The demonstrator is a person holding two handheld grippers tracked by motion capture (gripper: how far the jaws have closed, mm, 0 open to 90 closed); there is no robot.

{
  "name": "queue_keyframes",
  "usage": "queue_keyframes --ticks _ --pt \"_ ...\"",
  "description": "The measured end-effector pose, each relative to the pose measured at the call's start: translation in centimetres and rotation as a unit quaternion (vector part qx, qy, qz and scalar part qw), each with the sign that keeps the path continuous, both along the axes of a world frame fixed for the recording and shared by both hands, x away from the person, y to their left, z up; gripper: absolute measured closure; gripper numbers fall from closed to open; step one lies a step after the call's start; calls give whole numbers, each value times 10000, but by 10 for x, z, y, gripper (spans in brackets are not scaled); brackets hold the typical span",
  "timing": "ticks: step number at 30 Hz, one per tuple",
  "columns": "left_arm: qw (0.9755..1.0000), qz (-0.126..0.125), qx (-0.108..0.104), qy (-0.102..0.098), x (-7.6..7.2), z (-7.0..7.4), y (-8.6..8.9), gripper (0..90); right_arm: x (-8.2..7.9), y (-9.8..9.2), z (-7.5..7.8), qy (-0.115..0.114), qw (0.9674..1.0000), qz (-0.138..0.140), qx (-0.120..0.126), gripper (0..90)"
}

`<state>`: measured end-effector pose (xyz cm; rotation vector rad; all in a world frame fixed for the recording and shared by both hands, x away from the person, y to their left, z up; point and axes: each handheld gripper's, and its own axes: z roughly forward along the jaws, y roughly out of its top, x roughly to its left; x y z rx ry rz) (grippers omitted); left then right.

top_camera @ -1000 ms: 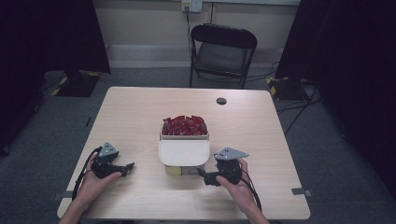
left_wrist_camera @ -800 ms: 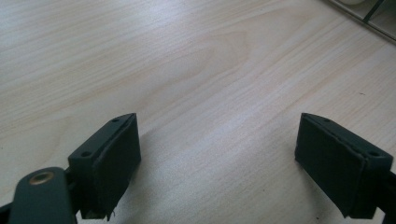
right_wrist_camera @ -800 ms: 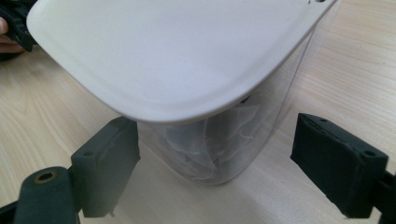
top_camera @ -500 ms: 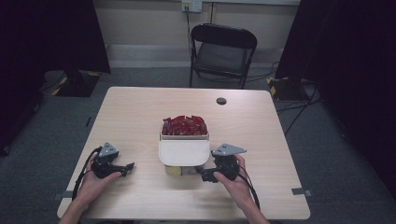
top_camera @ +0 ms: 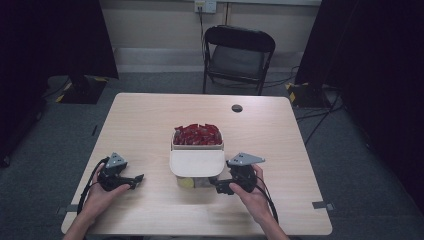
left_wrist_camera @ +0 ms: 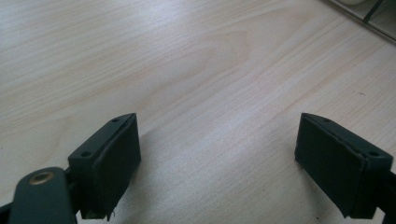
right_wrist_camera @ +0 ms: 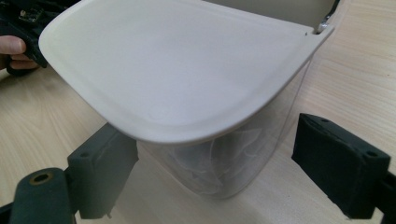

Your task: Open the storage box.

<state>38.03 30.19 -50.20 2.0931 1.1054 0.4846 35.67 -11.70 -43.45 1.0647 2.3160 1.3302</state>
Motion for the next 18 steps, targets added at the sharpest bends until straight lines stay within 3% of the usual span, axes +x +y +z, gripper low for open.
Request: queue_keyframes --ticks 18 --pt "10000 -3 1 -1 0 0 0 137 2 -4 9 -103 9998 -94 124 137"
